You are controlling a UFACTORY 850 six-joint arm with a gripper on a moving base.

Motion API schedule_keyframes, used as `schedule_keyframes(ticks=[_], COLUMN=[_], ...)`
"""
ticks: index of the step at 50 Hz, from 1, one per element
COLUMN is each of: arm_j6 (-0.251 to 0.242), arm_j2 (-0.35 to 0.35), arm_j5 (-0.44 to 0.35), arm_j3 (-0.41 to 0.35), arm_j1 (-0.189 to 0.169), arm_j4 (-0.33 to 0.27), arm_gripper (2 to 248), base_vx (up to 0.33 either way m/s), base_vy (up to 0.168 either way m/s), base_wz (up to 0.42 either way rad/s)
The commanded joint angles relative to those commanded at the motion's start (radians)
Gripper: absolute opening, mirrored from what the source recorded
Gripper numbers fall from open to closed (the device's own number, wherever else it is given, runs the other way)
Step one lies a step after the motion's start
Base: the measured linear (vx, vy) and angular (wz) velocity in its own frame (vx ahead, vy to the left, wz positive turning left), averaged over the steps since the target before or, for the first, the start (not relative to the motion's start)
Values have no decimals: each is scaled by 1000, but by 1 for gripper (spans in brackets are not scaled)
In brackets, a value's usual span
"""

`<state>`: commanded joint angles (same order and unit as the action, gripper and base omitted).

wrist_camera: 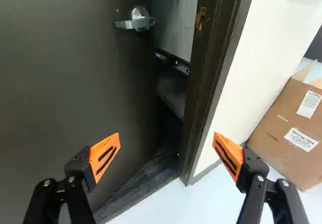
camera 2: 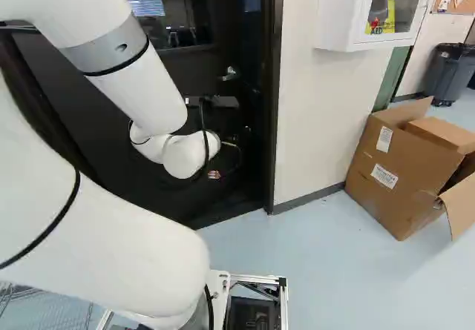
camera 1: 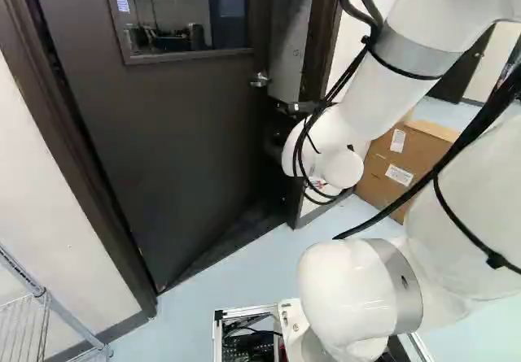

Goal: Open the door and move inside

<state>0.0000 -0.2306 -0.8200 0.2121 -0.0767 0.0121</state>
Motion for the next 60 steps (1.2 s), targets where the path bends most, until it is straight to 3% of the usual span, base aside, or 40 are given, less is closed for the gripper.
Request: schedule_keyframes(ticks=[60], arm_j6=[0], arm_j2=[0], arm_j5=[0], arm_j3=[0], arm_j1=[0], arm_j4=[0], arm_gripper=[247], base_vx=[112], base_vy=[70], base_wz=[-27])
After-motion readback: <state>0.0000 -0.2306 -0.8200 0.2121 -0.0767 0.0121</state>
